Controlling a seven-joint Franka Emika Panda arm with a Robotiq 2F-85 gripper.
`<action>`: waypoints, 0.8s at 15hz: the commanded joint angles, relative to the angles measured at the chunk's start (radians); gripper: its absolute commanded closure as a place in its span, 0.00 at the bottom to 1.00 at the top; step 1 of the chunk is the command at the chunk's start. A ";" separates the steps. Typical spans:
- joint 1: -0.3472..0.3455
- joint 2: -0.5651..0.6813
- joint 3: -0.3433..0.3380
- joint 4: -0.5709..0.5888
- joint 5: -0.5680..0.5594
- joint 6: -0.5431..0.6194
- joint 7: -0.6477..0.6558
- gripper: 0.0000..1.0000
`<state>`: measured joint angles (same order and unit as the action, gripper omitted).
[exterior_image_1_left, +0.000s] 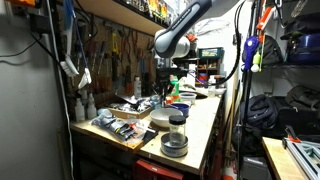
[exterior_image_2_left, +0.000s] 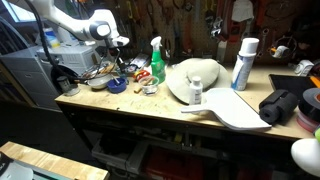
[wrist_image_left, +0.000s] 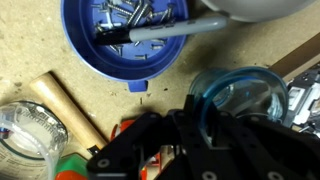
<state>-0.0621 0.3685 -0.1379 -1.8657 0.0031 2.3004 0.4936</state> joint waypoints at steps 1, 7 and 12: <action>0.015 -0.142 -0.014 -0.107 -0.029 0.042 -0.039 0.89; -0.005 -0.342 -0.003 -0.237 -0.101 0.022 -0.140 0.89; -0.042 -0.454 -0.006 -0.360 -0.134 0.028 -0.108 0.89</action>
<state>-0.0779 0.0019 -0.1412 -2.1186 -0.1086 2.3166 0.3559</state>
